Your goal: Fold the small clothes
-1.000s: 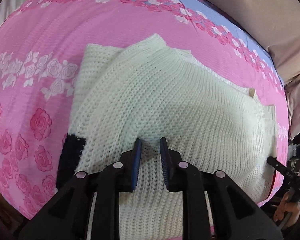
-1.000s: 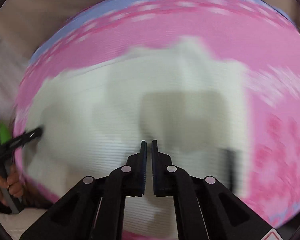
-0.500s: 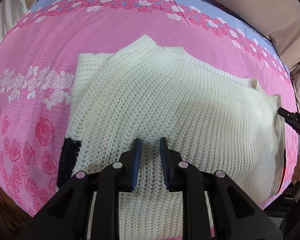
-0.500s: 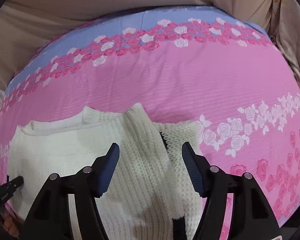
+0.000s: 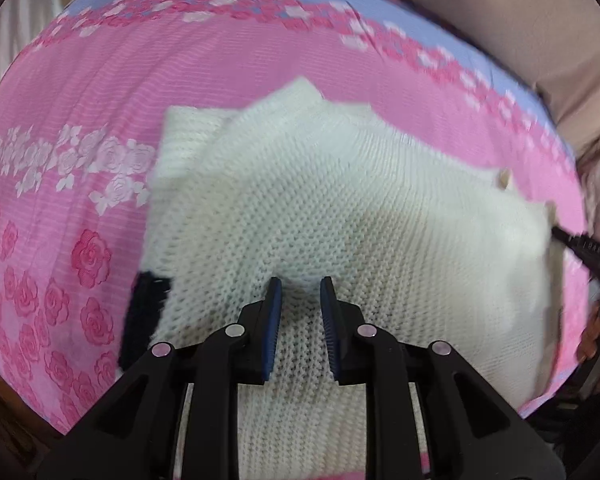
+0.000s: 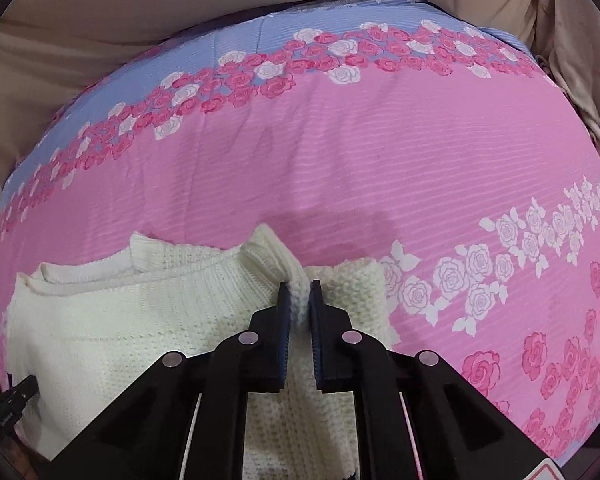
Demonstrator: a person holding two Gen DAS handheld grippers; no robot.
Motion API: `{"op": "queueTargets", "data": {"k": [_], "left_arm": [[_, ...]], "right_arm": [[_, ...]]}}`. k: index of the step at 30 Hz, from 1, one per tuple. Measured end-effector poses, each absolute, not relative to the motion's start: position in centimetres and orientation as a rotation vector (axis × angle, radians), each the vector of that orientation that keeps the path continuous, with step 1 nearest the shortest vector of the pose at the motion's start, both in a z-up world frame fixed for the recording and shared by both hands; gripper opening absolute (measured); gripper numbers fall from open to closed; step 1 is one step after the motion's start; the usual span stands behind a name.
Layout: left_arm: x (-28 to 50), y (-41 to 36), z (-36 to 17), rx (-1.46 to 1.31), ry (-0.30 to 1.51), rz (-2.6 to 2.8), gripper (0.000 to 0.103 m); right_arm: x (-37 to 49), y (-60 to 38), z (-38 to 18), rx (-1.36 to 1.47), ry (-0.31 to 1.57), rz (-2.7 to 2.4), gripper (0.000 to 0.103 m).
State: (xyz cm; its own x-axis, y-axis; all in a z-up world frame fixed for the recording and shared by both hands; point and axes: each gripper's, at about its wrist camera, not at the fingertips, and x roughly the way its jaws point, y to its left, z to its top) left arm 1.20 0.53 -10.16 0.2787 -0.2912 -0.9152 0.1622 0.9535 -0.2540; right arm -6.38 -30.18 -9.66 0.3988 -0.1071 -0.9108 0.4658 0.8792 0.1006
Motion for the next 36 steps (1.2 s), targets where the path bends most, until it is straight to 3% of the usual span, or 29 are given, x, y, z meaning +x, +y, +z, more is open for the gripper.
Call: {"op": "queueTargets", "data": {"k": [1, 4, 5, 9, 15, 18, 20, 23, 36], "left_arm": [[1.1, 1.4, -9.4, -0.163, 1.229, -0.310, 0.025], [1.2, 4.9, -7.6, -0.269, 1.153, -0.239, 0.061], [1.4, 5.8, -7.7, -0.281, 1.152, -0.202, 0.065], [2.8, 8.8, -10.9, -0.377, 1.264, -0.112, 0.065], [2.7, 9.6, -13.8, -0.480, 1.304, -0.111, 0.065], [2.8, 9.2, -13.8, -0.462, 1.301, -0.116, 0.056], [3.2, 9.2, -14.0, -0.495, 1.317, -0.151, 0.034], [3.2, 9.5, -13.5, -0.558, 1.328, -0.153, 0.024], [1.9, 3.1, -4.8, -0.413, 1.215, -0.313, 0.018]], "right_arm": [[-6.8, -30.1, -8.7, 0.386, 1.088, -0.373, 0.010], [-8.5, -28.4, -5.3, 0.394, 1.025, -0.351, 0.018], [-8.8, -27.1, -4.4, 0.390, 1.015, -0.308, 0.018], [-7.4, -20.3, -3.6, 0.406, 1.056, -0.038, 0.017], [-3.0, -11.6, -7.7, 0.264, 1.213, 0.107, 0.012], [-1.5, -10.9, -12.3, 0.280, 1.343, 0.091, 0.006], [-1.4, -10.8, -12.3, 0.268, 1.339, 0.096, 0.006], [-1.0, -10.5, -12.3, 0.244, 1.356, 0.095, 0.005], [-1.4, -11.7, -12.6, 0.325, 1.317, 0.139, 0.004]]}}
